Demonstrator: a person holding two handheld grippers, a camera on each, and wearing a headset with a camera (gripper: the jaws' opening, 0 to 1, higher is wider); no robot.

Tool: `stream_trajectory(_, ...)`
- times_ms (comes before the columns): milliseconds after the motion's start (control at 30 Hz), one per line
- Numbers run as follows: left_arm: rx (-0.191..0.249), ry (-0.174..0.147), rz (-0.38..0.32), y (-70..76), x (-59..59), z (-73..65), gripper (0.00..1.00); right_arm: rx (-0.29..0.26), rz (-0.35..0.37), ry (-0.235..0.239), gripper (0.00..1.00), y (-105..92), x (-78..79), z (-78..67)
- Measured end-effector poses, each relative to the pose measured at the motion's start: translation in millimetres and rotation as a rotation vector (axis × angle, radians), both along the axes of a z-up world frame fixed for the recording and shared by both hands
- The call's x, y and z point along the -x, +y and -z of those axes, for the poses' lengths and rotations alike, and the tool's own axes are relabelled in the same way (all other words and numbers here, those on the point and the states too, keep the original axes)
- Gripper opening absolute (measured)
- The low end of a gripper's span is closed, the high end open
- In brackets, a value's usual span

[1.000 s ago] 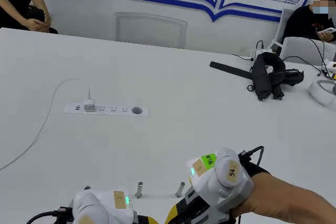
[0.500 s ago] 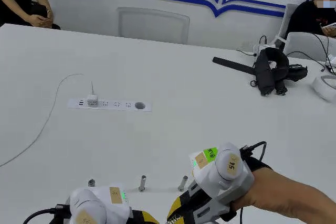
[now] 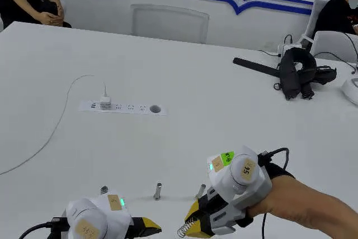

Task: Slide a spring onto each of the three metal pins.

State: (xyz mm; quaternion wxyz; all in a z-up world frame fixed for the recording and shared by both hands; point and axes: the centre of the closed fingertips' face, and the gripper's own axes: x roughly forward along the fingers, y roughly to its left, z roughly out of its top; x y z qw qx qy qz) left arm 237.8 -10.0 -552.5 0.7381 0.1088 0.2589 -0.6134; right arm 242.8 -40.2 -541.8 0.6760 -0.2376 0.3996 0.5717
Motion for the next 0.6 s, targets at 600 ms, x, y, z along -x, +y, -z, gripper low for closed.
stream_trajectory(600, -0.028, 0.01, -0.143, 32.5, -15.8, 13.6, 0.34, 0.07, 0.106, -0.011, 0.12, -15.9, -42.8, 19.2)
